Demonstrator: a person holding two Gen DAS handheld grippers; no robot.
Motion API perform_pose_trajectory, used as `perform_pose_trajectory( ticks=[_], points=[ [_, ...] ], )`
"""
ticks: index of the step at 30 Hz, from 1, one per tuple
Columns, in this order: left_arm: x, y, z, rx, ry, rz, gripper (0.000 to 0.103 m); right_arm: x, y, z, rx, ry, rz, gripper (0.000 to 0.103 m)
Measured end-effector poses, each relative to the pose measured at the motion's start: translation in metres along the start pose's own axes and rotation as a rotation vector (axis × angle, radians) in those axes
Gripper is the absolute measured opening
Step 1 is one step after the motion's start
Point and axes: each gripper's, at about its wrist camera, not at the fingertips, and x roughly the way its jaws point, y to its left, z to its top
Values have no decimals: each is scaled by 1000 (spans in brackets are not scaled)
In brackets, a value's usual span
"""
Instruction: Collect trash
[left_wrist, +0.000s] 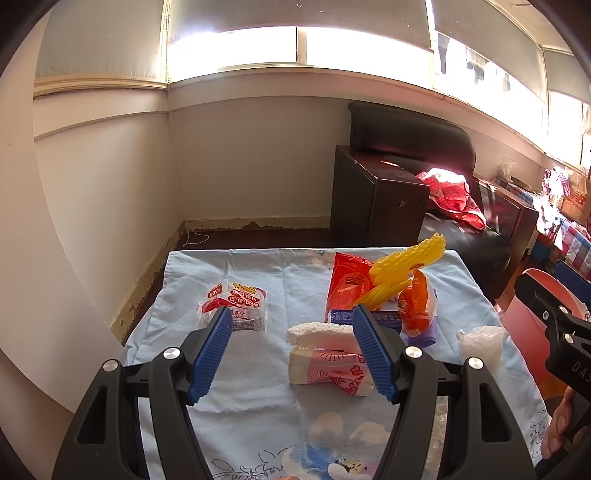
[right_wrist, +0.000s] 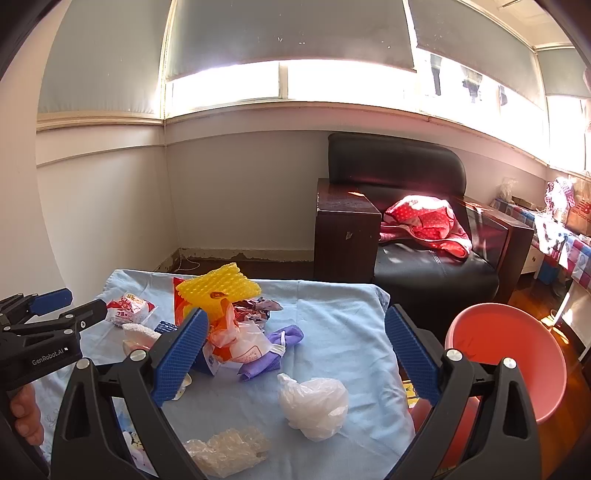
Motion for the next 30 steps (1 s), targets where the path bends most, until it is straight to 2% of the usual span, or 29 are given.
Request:
perform_pose_trajectory(
  ticks=[30],
  points=[
    [-4,-1,2,-1,-18,-2,67,-4,1,2,-1,-26,2,97]
  ],
)
